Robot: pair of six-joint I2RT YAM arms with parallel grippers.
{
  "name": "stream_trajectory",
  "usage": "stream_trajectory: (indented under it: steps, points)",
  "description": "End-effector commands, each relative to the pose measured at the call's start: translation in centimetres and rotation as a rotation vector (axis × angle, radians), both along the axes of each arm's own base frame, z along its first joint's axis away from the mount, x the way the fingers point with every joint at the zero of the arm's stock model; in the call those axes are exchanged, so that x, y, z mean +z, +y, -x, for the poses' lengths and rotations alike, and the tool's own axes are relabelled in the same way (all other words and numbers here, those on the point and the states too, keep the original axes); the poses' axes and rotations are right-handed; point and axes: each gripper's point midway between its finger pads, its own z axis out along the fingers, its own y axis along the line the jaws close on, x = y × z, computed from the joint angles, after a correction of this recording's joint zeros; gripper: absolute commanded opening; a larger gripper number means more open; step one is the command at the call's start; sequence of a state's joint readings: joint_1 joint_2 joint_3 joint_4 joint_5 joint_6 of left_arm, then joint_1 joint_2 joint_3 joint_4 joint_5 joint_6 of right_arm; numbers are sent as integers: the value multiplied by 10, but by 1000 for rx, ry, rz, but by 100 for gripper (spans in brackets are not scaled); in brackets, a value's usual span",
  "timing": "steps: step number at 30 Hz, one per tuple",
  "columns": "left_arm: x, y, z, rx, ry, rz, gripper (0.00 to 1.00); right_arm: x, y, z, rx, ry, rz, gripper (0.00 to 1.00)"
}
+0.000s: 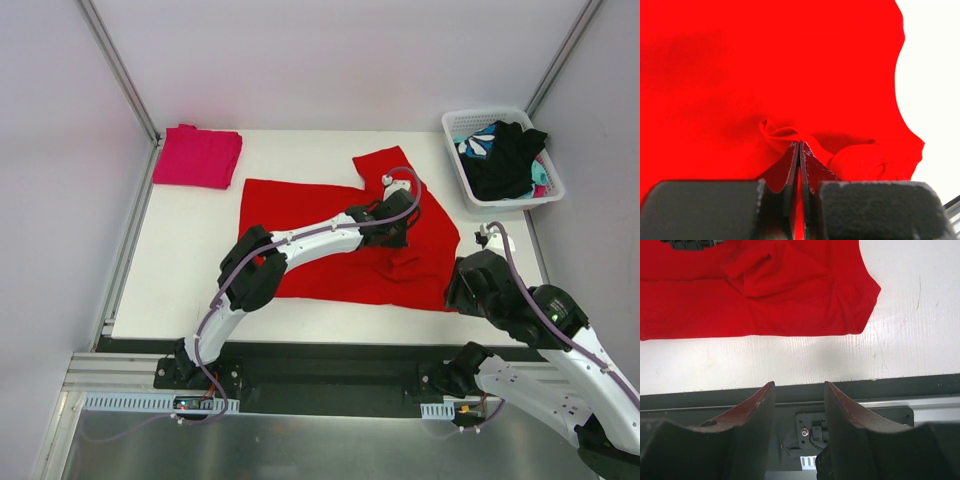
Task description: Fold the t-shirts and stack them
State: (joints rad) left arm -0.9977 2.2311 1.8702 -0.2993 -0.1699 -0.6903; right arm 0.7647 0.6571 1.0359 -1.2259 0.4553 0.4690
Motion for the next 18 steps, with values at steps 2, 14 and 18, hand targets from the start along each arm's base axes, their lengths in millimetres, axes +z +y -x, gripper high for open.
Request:
stream_trajectory:
  steps: [2, 14, 18]
  points:
    - [27, 1, -23, -13, -60, 12, 0, -1, 4, 0, 23, 3, -9, 46]
    - [41, -26, -41, -116, -90, 71, 0, -4, 7, 0, 37, 18, -3, 47]
    - [38, -26, -42, -120, -89, 66, 0, -5, 9, -1, 43, 21, -2, 46]
